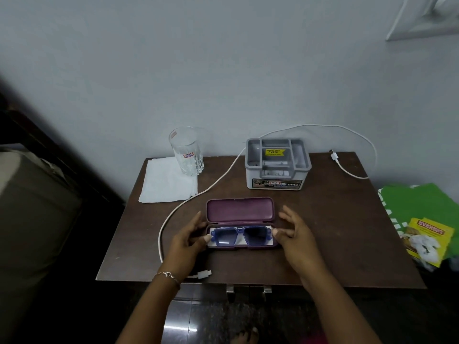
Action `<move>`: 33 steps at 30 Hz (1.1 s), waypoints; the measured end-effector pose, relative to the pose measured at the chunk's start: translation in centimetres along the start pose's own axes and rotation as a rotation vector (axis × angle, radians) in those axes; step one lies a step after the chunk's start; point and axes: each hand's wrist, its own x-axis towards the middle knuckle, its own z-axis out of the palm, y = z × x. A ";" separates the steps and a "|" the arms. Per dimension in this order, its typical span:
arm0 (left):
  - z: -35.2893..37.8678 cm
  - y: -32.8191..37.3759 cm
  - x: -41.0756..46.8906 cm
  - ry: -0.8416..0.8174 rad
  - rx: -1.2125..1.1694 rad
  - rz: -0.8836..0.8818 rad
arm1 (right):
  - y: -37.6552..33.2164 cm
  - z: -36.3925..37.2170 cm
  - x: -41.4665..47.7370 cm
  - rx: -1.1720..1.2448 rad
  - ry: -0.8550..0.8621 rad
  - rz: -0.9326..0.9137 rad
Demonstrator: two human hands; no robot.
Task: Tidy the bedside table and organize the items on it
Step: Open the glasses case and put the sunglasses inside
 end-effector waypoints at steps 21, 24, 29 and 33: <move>0.3 0.5 0.1 0.002 -0.263 -0.057 | 0.4 0.5 0.3 0.111 0.039 -0.020; 0.4 0.4 -0.1 0.043 -0.299 -0.065 | 0.3 0.5 -0.1 0.180 0.046 -0.011; 0.5 0.3 -0.5 0.081 -0.321 -0.056 | -0.3 0.5 -1.1 0.284 0.061 0.021; 0.5 0.0 -0.7 0.098 -0.371 -0.067 | -0.2 0.6 -1.3 0.315 0.085 0.074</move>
